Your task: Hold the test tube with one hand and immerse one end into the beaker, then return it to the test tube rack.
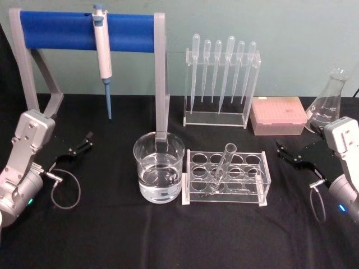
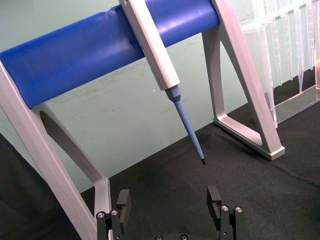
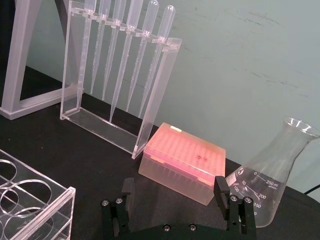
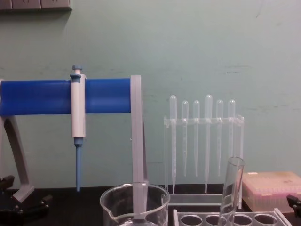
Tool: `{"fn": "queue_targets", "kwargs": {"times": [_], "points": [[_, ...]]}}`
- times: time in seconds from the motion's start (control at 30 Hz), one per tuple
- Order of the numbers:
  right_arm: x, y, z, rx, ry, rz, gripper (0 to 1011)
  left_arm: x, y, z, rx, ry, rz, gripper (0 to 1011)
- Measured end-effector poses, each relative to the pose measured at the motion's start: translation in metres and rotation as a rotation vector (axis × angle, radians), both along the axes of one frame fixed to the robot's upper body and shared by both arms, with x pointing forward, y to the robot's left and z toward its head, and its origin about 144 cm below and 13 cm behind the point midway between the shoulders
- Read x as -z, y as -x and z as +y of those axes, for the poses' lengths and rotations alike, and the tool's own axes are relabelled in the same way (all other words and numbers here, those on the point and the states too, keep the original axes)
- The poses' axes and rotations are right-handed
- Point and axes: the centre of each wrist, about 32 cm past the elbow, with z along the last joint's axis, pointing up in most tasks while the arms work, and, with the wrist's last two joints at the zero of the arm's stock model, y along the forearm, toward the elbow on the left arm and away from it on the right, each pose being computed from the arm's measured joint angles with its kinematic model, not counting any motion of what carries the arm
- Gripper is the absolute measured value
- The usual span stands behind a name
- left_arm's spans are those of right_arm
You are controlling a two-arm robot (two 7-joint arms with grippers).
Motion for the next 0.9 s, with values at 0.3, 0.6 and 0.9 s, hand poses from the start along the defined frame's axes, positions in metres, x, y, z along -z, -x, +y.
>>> {"fn": "queue_targets", "kwargs": {"times": [0.3,0.6,0.9], "points": [[0.0,0.0,0.0,0.0,0.0,0.0,1002,0.0,0.0,0.0,0.0,0.0,0.0,1000],[0.0,0.0,0.0,0.0,0.0,0.0,1003,0.0,0.0,0.0,0.0,0.0,0.0,1000],[0.0,0.0,0.0,0.0,0.0,0.0,1003,0.0,0.0,0.0,0.0,0.0,0.0,1000]]}}
